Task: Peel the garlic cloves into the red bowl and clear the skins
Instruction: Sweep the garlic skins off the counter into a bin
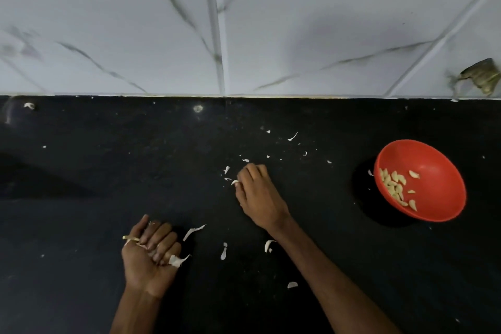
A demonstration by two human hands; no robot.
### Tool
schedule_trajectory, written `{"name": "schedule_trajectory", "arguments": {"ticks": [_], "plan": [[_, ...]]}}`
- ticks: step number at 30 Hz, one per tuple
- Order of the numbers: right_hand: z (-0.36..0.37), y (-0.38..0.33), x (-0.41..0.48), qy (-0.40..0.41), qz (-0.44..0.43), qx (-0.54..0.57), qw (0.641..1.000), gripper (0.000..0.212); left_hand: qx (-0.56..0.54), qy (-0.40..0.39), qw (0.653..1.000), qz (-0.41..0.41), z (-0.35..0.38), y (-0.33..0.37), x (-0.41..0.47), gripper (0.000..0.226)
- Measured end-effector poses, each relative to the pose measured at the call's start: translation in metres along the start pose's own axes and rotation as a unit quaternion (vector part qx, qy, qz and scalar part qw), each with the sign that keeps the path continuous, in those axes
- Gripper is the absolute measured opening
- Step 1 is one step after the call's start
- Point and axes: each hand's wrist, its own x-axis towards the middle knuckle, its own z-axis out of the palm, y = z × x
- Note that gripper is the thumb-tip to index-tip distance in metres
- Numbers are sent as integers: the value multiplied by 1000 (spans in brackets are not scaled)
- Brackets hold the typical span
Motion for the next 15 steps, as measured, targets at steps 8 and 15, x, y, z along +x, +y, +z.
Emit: {"name": "schedule_trajectory", "arguments": {"ticks": [8,15], "plan": [[0,3,-23,111,-1,-111,988,37,70,209,971,98,7,-28,-15,43],[-43,-15,-7,243,318,416,817,55,81,263,953,125,22,-55,4,64]]}}
